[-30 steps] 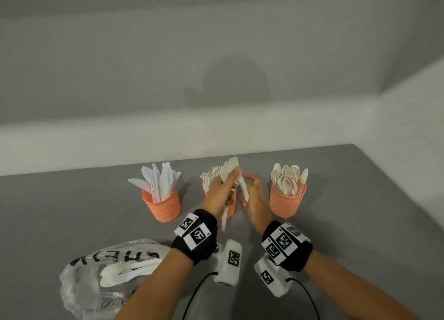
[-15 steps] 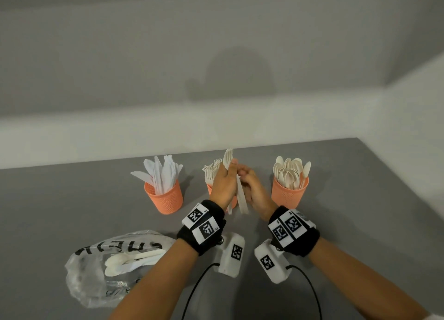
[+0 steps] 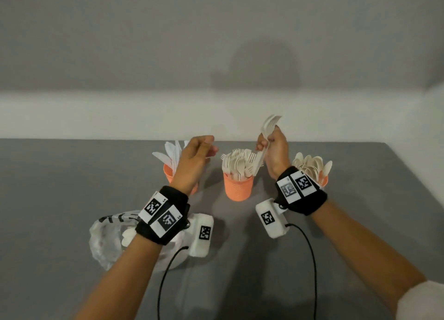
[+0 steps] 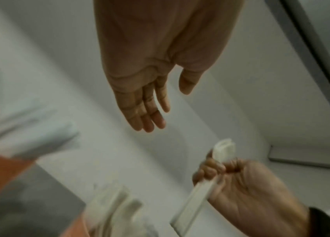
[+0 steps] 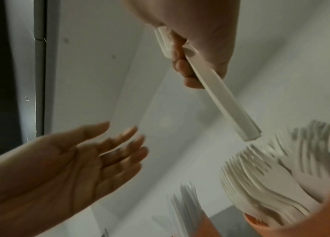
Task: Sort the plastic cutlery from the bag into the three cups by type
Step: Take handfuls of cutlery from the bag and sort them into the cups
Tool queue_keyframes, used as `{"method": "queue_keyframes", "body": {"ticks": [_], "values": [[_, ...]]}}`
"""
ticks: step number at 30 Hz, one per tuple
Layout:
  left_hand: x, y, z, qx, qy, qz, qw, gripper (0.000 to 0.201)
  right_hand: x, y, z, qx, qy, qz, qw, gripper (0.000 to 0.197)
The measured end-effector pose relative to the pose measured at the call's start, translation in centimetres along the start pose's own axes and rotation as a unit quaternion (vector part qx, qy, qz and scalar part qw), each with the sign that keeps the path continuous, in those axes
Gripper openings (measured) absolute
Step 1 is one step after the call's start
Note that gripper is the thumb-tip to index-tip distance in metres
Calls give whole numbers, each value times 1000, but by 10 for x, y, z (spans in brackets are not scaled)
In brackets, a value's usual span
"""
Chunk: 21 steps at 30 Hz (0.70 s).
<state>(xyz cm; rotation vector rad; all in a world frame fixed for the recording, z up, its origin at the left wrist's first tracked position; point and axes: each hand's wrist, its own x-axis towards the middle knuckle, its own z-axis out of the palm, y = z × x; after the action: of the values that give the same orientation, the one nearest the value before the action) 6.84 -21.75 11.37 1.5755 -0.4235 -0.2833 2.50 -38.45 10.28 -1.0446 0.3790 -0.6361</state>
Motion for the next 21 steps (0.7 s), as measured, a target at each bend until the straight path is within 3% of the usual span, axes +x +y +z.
{"method": "queue_keyframes", "body": {"ticks": [4,6,10,12,15,17,21], "values": [[-16,-2,-56,39,73,34,996,22,12,5,8,13,1,-41,999,25],[-30,-12,-84,128,80,45,987,24,14,13,10,18,-3,-40,999,9],[-62,-38,-127,359,75,4,930,9,17,36,11,36,5,-2,999,5],[-76,-52,-141,411,62,-28,909,12,16,45,11,34,7,8,999,7],[-87,-71,-151,513,60,-59,854,27,15,55,10,56,11,18,998,10],[-89,-81,-153,554,95,-68,824,29,16,60,11,72,17,28,997,9],[-85,-101,-165,528,226,-67,816,26,20,63,5,57,11,29,998,5]]}}
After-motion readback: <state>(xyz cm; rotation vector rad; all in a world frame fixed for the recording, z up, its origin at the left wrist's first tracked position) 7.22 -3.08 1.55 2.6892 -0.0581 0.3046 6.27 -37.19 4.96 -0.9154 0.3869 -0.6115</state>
